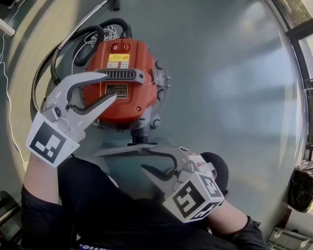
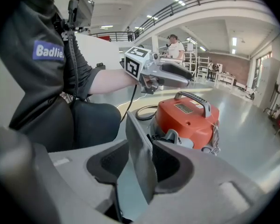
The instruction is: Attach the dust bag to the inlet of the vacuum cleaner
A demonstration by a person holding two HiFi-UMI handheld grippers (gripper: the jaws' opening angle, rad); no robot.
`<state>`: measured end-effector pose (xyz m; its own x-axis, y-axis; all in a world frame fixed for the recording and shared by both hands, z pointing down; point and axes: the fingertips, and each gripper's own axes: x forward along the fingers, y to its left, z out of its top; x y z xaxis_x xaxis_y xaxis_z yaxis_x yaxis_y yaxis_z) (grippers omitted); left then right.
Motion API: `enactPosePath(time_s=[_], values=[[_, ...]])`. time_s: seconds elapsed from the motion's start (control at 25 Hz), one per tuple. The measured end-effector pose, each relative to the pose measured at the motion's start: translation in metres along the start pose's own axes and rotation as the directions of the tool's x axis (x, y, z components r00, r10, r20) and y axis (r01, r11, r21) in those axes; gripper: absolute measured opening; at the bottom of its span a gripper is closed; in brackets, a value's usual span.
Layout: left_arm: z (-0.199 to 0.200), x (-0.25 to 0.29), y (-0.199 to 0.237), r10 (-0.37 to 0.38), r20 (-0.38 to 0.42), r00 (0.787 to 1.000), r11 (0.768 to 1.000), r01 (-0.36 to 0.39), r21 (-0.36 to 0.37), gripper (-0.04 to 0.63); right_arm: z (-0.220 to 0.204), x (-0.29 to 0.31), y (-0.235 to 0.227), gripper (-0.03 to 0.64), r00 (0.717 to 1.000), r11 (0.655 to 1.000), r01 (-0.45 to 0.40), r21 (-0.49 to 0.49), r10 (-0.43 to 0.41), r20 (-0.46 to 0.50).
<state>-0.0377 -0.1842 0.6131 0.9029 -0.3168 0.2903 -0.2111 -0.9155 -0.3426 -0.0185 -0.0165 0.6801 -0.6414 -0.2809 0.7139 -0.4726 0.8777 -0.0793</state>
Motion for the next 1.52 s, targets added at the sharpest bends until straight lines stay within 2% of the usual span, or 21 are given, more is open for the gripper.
enactPosePath(time_s=[0.24,0.6,0.8,0.96,1.12,1.24,1.4,1.52], values=[[-0.007,-0.003,-0.015,0.034,-0.001,0.999,0.997,-0.034,-0.072,0.149,0.013,0.003,-0.002,0.146,0.997,0.999,-0.033,0.035,0.031,0.064],[-0.014,-0.002,-0.027,0.056,-0.056,0.997,0.989,-0.063,-0.130,0.149,0.029,-0.006,-0.015,0.146,0.987,0.995,-0.009,0.099,-0.007,0.160],[0.002,-0.008,-0.029,0.049,-0.100,0.994,0.975,-0.070,-0.211,0.149,0.035,-0.018,-0.015,0.146,0.986,0.990,-0.004,0.138,-0.019,0.167],[0.035,-0.024,-0.031,0.030,-0.131,0.991,0.967,-0.062,-0.247,0.149,0.053,-0.037,-0.010,0.146,0.986,0.987,-0.001,0.162,-0.025,0.163],[0.081,-0.044,-0.027,0.030,-0.126,0.992,0.951,-0.067,-0.301,0.149,0.082,-0.063,0.003,0.140,0.987,0.961,-0.074,0.267,0.032,0.159],[0.119,-0.065,-0.024,0.038,-0.136,0.990,0.940,-0.082,-0.332,0.149,0.112,-0.088,0.014,0.138,0.978,0.938,-0.113,0.329,0.047,0.201],[0.177,-0.095,-0.019,0.063,-0.159,0.985,0.926,-0.117,-0.360,0.147,0.148,-0.140,0.027,0.119,0.970,0.912,-0.123,0.391,0.026,0.244],[0.225,-0.117,-0.019,0.070,-0.163,0.984,0.915,-0.128,-0.383,0.144,0.156,-0.182,0.038,0.098,0.964,0.887,-0.120,0.446,-0.003,0.267]])
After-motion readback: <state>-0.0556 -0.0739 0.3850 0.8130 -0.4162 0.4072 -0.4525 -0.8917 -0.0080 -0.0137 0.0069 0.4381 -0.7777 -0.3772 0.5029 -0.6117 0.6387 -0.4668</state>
